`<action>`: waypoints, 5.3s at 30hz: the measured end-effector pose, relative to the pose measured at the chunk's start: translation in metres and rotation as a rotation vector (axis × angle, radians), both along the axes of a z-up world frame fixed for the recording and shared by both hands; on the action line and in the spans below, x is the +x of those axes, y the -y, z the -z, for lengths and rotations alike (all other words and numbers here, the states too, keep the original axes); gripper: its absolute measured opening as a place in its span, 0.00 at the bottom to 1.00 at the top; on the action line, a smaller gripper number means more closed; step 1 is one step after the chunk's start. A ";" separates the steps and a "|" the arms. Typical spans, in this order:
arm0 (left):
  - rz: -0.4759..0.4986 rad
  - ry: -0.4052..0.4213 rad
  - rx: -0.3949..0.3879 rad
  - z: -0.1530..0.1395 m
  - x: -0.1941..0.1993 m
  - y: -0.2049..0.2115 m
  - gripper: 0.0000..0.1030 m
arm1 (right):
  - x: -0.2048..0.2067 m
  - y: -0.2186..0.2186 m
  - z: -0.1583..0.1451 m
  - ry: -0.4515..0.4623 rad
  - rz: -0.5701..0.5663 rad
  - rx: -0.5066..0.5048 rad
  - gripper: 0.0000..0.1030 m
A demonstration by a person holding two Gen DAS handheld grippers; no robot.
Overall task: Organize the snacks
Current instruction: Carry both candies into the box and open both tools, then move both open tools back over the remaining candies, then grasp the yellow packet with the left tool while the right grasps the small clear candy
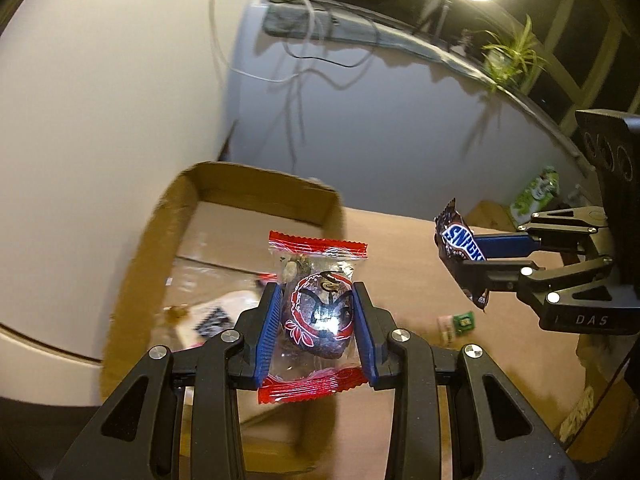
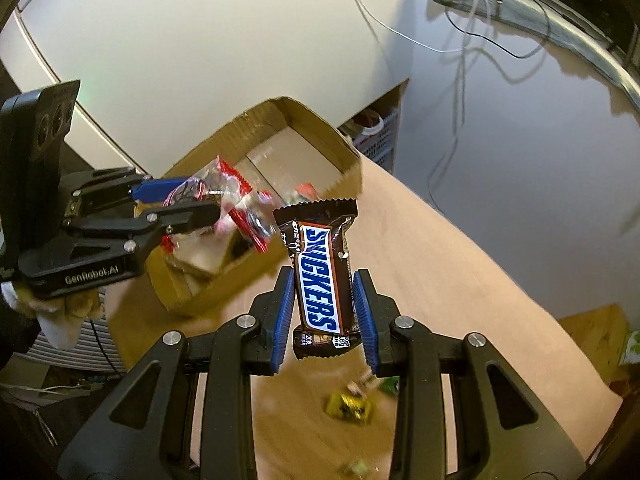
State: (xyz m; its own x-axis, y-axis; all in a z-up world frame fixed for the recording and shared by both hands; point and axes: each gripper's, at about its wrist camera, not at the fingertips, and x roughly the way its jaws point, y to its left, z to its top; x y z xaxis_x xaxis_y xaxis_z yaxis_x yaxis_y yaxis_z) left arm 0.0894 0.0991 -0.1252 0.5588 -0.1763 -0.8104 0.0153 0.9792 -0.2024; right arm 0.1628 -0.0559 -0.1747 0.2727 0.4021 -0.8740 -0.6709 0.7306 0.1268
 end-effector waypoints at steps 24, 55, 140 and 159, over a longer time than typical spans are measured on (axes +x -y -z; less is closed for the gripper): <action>-0.070 -0.019 0.035 0.010 0.016 -0.039 0.32 | 0.051 -0.084 0.025 -0.030 -0.043 -0.075 0.30; -0.073 -0.010 0.109 0.003 0.012 -0.027 0.64 | 0.056 -0.071 0.007 0.065 0.006 -0.086 0.79; 0.441 -0.206 0.019 0.095 -0.019 0.174 0.07 | -0.096 0.130 0.120 -0.182 0.119 -0.123 0.29; 0.320 -0.123 -0.054 0.052 -0.032 0.129 0.06 | -0.094 0.156 0.074 -0.123 0.208 -0.027 0.29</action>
